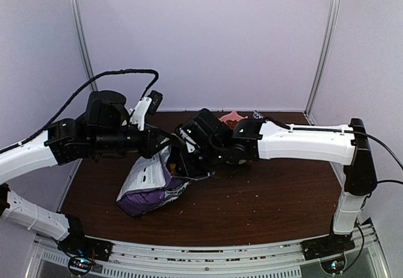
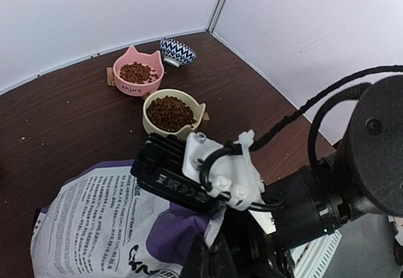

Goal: Serve the pet food

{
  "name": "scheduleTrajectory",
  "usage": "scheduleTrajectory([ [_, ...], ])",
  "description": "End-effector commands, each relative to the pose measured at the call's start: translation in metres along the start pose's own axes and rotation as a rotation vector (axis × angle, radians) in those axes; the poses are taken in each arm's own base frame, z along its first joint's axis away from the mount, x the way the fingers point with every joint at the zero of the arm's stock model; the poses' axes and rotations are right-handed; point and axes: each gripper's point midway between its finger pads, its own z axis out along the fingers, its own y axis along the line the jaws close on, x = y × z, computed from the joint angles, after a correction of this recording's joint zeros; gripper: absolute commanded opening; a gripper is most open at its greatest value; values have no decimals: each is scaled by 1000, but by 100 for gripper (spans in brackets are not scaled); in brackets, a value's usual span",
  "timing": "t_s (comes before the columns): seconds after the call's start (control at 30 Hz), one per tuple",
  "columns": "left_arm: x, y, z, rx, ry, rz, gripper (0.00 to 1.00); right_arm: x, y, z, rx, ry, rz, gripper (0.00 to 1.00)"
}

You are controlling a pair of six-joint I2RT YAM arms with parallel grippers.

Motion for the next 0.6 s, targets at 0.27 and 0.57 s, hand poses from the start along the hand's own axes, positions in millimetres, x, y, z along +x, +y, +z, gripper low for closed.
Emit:
scheduleTrajectory([
  [0.27, -51, -25, -11, 107, -203, 9, 0, 25, 84, -18, -522, 131, 64, 0],
  [0.57, -49, -14, -23, 58, -222, -7, 0, 18, 95, -72, -736, 114, 142, 0],
])
